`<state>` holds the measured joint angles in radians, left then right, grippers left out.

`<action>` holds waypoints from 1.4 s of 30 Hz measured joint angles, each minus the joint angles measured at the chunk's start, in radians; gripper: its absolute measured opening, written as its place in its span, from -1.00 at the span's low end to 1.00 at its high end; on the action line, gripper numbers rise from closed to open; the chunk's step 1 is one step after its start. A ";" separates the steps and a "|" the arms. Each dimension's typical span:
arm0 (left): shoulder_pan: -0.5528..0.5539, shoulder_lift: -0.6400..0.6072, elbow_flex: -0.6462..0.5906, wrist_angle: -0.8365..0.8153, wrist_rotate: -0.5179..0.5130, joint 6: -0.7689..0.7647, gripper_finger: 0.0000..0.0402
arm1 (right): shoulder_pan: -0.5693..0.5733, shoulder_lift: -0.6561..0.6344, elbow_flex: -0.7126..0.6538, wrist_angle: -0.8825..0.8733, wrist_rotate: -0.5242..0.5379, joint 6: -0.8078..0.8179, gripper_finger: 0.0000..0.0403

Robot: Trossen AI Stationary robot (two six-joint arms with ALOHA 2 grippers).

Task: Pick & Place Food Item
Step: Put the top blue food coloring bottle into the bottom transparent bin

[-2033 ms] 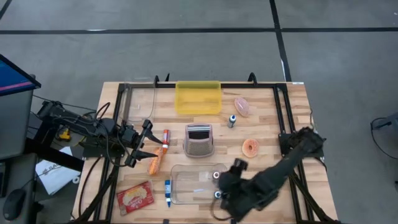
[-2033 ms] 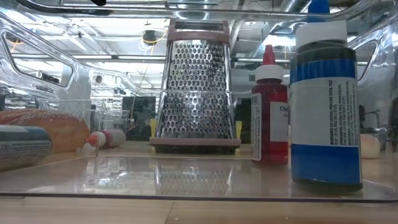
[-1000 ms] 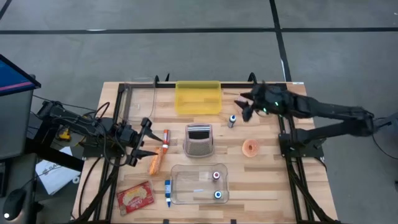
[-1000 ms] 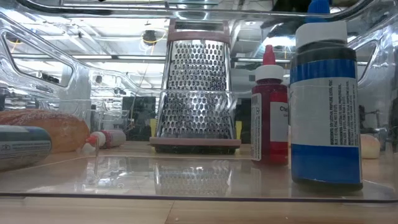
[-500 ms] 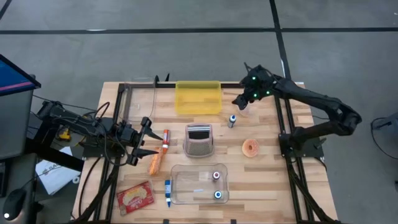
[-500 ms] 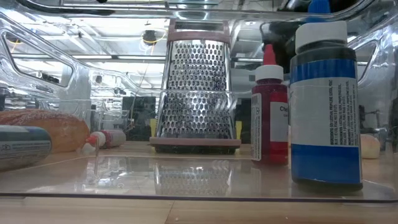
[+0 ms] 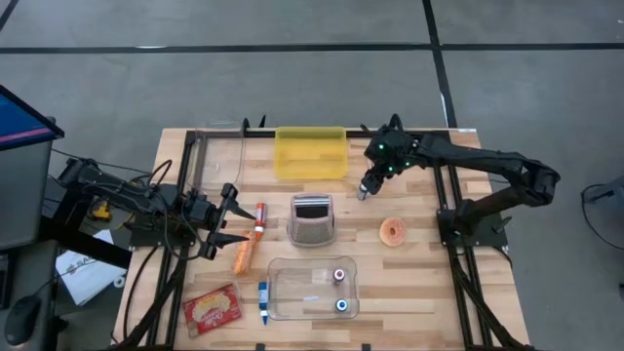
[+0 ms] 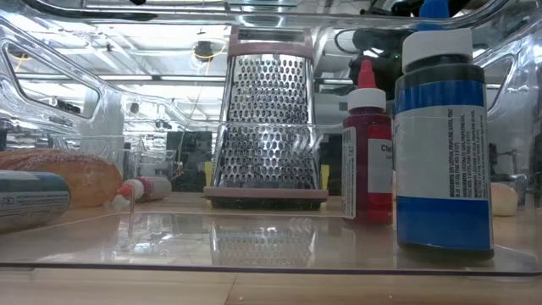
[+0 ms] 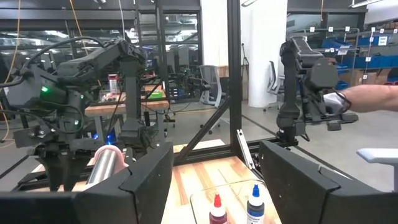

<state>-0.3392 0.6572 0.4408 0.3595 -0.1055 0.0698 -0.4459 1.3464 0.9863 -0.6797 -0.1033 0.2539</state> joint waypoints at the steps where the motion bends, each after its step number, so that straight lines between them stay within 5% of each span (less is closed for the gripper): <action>1: 0.000 0.000 0.000 0.000 0.000 -0.002 0.15 | 0.008 0.000 0.000 0.001 0.000 0.010 0.05; 8: 0.000 0.000 0.000 0.000 0.000 -0.022 0.15 | 0.048 0.013 0.000 -0.001 0.027 0.072 0.20; 25: 0.000 0.000 0.000 0.000 0.001 -0.017 0.15 | 0.066 0.179 0.000 0.019 0.104 0.031 0.21; 31: 0.000 0.000 0.000 0.000 0.001 -0.017 0.15 | 0.067 0.179 0.000 -0.006 0.102 0.032 0.02; 38: 0.000 0.000 0.000 0.000 0.002 -0.021 0.15 | 0.087 0.175 0.003 0.004 0.115 0.022 -0.47; 42: 0.000 0.000 0.000 0.000 0.002 -0.021 0.15 | 0.099 0.170 0.003 0.015 0.140 0.005 -0.50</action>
<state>-0.3393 0.6571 0.4408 0.3598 -0.1040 0.0486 -0.3467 1.5166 0.9898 -0.6647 0.0370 0.2592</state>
